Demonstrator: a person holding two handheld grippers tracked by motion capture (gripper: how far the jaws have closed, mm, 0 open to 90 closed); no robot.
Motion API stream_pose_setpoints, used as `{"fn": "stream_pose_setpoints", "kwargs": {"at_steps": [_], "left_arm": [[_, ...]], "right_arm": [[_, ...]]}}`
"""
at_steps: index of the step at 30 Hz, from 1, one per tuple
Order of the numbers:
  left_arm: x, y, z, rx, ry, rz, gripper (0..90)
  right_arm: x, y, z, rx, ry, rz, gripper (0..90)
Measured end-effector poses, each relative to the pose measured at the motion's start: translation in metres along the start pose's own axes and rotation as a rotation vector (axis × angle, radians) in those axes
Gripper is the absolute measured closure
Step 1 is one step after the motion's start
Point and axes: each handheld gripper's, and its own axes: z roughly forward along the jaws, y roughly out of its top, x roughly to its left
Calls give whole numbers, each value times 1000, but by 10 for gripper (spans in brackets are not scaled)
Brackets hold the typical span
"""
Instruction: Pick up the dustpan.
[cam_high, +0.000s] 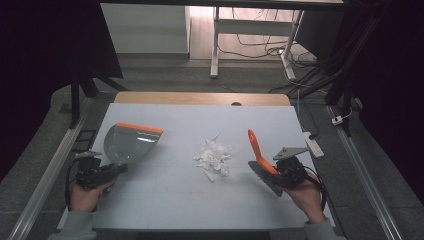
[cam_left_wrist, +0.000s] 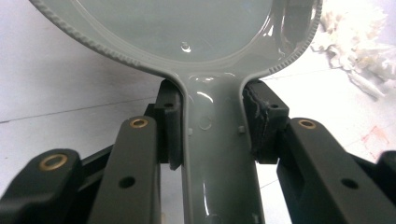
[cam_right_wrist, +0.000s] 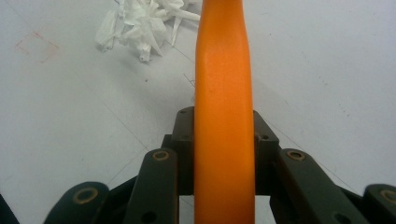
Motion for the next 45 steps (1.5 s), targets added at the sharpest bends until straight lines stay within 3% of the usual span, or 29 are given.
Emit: {"fn": "stream_pose_setpoints", "kwargs": {"at_steps": [19,45], "left_arm": [[-16,5,-6,-23,-52,95,615],[-45,9,4,42,-115,215,615]], "right_arm": [[1,1,0,-5,-2,1,702],[1,2,-4,-38,13,10,702]]}}
